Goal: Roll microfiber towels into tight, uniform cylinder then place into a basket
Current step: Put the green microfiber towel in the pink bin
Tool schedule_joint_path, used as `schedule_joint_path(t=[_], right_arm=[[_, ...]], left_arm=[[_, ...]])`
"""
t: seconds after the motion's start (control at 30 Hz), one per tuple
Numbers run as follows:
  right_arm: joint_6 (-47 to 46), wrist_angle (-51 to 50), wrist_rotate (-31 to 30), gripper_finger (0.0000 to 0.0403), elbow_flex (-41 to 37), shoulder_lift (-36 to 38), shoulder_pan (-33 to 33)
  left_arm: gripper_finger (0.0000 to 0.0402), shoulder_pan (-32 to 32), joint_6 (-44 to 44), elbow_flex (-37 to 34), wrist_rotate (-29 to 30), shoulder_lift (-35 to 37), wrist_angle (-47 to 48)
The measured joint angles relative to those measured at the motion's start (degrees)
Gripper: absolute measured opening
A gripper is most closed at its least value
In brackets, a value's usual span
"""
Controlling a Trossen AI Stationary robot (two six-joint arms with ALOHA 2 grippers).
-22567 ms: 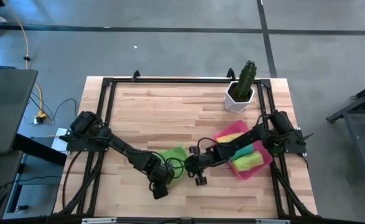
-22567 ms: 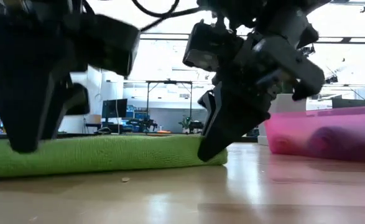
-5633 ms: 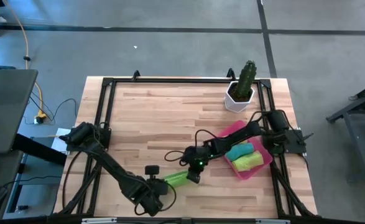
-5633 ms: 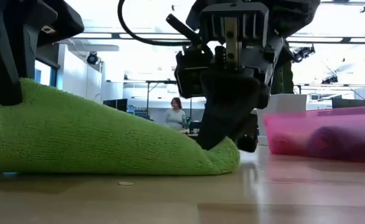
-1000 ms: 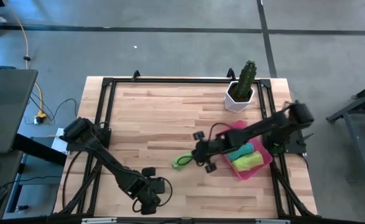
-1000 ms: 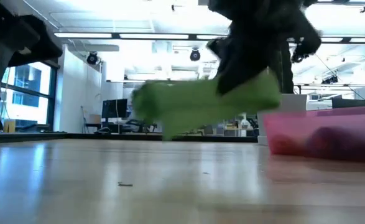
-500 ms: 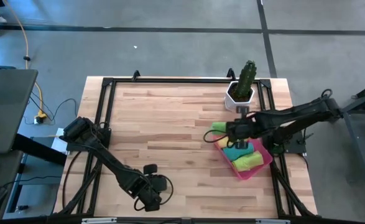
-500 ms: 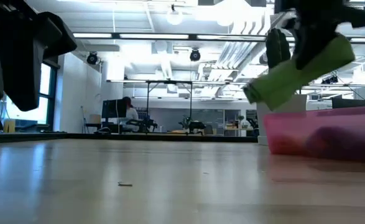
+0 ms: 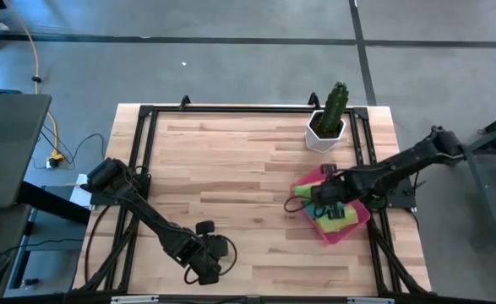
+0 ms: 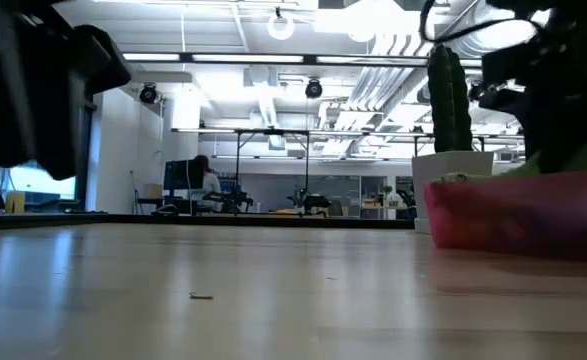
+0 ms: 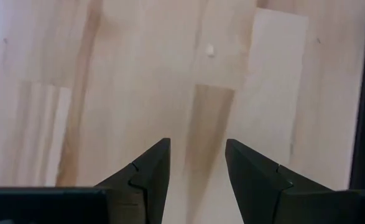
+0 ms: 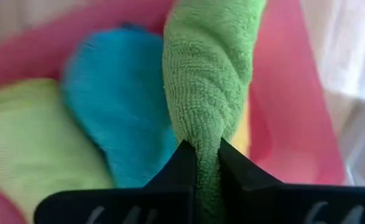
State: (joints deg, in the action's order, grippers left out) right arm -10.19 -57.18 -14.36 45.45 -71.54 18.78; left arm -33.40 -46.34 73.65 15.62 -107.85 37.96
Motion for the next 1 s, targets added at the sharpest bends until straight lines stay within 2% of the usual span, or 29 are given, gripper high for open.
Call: schedule_joint_path(t=[0.2,0.3,0.37,0.57,0.73,1.0], right_arm=[[4.90,6.64,5.00,0.0005,-3.04,1.23,3.07],[5.28,9.14,4.87,0.0005,-4.30,0.65,3.39],[5.06,9.77,2.46,0.0007,-4.16,0.39,3.38],[1.52,9.29,0.95,0.0040,-4.11,0.31,3.35],[-4.23,9.16,0.82,0.0085,-4.11,0.31,3.35],[-12.11,7.25,1.24,0.0196,-3.11,0.29,3.35]], left_arm=[[0.0145,1.32,0.02,0.00,0.04,0.00,-0.03],[0.0145,1.55,0.78,0.00,0.02,0.00,-0.24],[0.0145,1.55,1.32,0.00,0.02,0.00,-0.32],[0.0145,1.55,0.94,0.00,0.02,0.00,-0.49],[0.0145,1.57,0.98,0.02,0.02,0.00,-0.50],[0.0145,1.60,1.05,0.02,0.02,0.00,-0.45]])
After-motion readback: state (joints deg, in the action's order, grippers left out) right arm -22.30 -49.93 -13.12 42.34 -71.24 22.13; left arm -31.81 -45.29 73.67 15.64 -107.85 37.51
